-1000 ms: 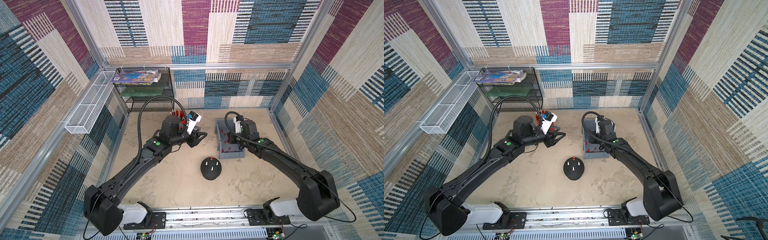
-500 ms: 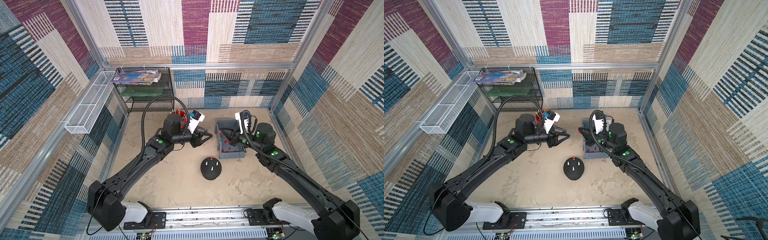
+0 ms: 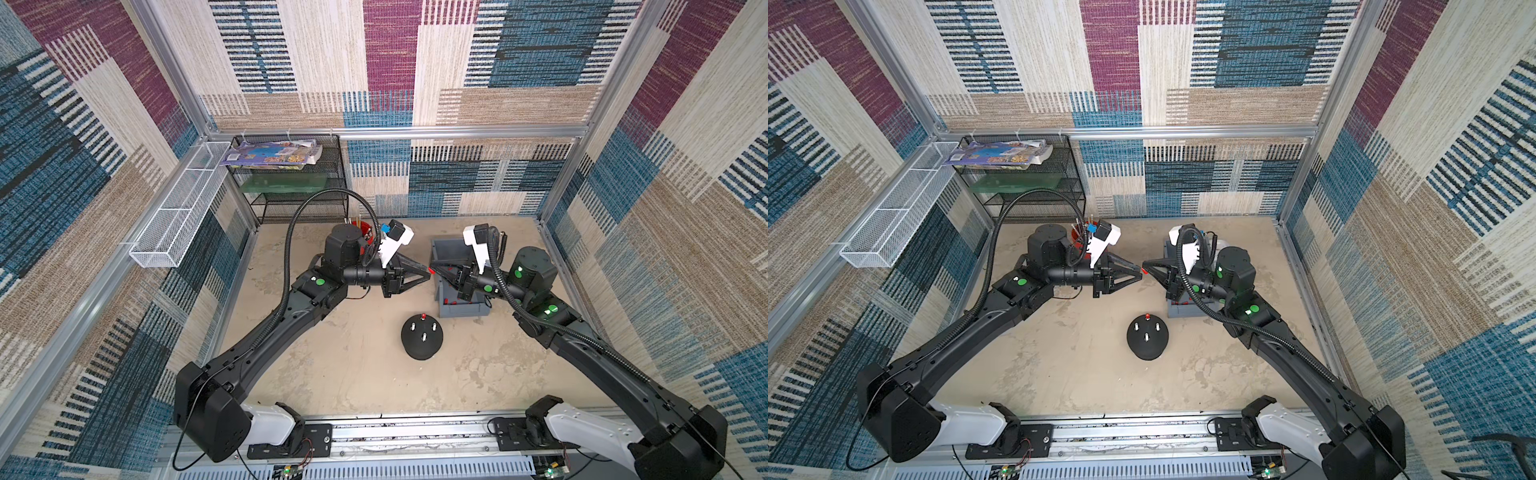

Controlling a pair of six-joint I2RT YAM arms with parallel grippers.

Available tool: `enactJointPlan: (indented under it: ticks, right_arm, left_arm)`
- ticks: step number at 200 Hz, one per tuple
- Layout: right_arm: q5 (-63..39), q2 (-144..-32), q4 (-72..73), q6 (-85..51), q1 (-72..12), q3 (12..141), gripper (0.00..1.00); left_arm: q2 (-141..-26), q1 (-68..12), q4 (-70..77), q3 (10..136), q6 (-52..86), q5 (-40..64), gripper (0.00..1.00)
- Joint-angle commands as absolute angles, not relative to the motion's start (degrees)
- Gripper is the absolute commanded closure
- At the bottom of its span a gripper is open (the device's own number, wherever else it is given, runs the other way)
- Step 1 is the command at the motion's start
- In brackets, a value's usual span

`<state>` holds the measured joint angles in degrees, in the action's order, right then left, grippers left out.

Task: Cover the protruding screws with screw protection sleeves
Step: Pick up the screw protection sleeve from the storage box.

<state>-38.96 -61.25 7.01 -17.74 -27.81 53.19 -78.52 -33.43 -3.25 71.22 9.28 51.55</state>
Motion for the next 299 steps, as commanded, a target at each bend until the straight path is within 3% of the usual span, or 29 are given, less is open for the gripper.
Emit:
enactJointPlan:
  ticks: [1,76,122,197,210,232,244,266,299]
  right_arm:
    - [-40.7,-61.0,9.3,-16.7,-28.1,53.7,1.00]
    - [-41.7,-60.7,9.1,-16.3,-28.7,54.0,1.00]
    - [-41.9,-61.0,7.7,-14.8,-29.1,54.6,1.00]
    - [-42.4,-61.0,5.7,-13.4,-29.2,55.5,1.00]
    - [-42.3,-61.3,5.9,-13.5,-29.2,56.0,0.89]
    - [-40.9,-61.0,8.5,-14.6,-29.4,56.5,0.55]
    - [-39.4,-60.7,11.2,-16.0,-29.4,56.7,0.45]
    - [-39.0,-60.9,17.2,-18.8,-29.4,58.7,0.45]
    - [-40.0,-62.5,28.6,-22.6,-30.1,59.7,0.57]
  left_arm:
    - [-78.7,-33.3,-1.0,72.0,10.7,55.5,0.72]
    - [-78.9,-33.3,-0.9,72.2,11.2,55.1,0.77]
    - [-78.8,-33.3,0.1,71.8,11.6,56.5,0.89]
    - [-79.0,-33.3,0.6,71.8,11.4,56.7,1.00]
    - [-78.9,-33.3,1.8,71.2,11.8,56.5,1.00]
    - [-77.9,-33.3,8.4,68.5,16.0,54.5,1.00]
    - [-76.9,-33.2,14.2,66.8,19.4,52.2,1.00]
    - [-74.2,-33.2,25.7,63.8,26.0,44.5,1.00]
    - [-71.3,-33.3,46.3,58.2,36.6,34.6,1.00]
